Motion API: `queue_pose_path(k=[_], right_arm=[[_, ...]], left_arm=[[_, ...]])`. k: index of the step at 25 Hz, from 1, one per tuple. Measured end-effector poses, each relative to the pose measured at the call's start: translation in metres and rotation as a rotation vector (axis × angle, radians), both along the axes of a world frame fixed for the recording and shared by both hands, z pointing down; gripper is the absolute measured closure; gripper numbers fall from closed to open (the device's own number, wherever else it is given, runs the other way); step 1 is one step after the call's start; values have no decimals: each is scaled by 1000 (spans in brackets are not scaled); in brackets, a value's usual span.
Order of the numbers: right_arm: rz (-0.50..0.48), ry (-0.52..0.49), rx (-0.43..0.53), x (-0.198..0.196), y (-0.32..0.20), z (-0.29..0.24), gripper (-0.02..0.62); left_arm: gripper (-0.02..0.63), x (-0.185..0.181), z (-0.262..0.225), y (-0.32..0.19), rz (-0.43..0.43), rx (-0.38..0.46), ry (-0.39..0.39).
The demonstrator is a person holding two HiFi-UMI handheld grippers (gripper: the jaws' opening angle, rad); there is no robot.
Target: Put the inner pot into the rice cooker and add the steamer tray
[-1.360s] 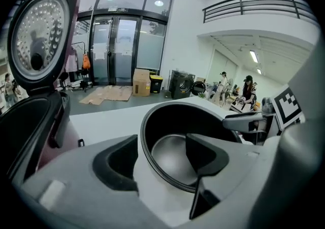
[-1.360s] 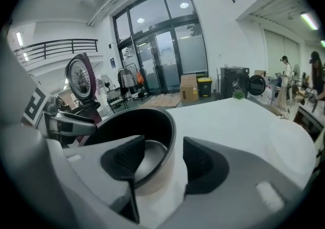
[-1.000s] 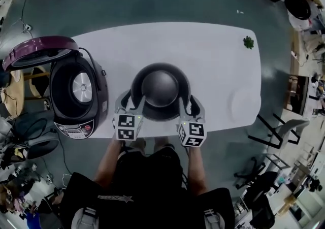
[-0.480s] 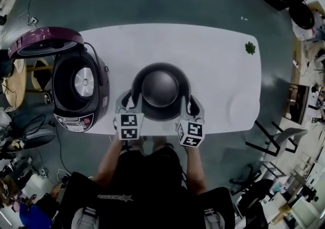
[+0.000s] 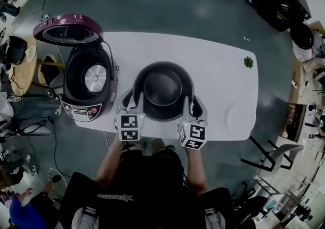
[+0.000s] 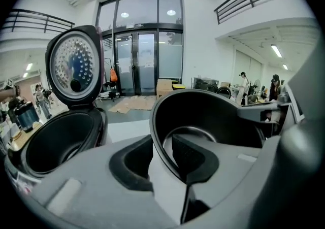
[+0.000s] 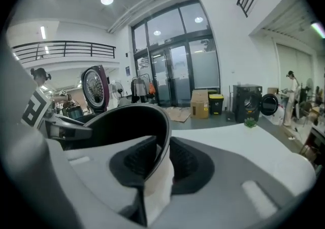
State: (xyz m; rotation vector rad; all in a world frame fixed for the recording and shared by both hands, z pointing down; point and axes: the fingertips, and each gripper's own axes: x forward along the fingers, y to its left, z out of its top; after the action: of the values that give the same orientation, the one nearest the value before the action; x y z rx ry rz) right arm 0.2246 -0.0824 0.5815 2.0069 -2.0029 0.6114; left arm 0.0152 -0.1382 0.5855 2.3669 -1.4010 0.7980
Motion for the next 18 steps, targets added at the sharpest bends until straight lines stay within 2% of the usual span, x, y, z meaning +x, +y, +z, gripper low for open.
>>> queue_pose_path(k=[13,18], right_arm=[[-114,32,196,-30,-25,-96,514],[-158,41,259,-56,-39,-128,514]], left_arm=[[483,-35,-95,-5,-101,189,50],[485,-63,-126,-10,-145,249,59]])
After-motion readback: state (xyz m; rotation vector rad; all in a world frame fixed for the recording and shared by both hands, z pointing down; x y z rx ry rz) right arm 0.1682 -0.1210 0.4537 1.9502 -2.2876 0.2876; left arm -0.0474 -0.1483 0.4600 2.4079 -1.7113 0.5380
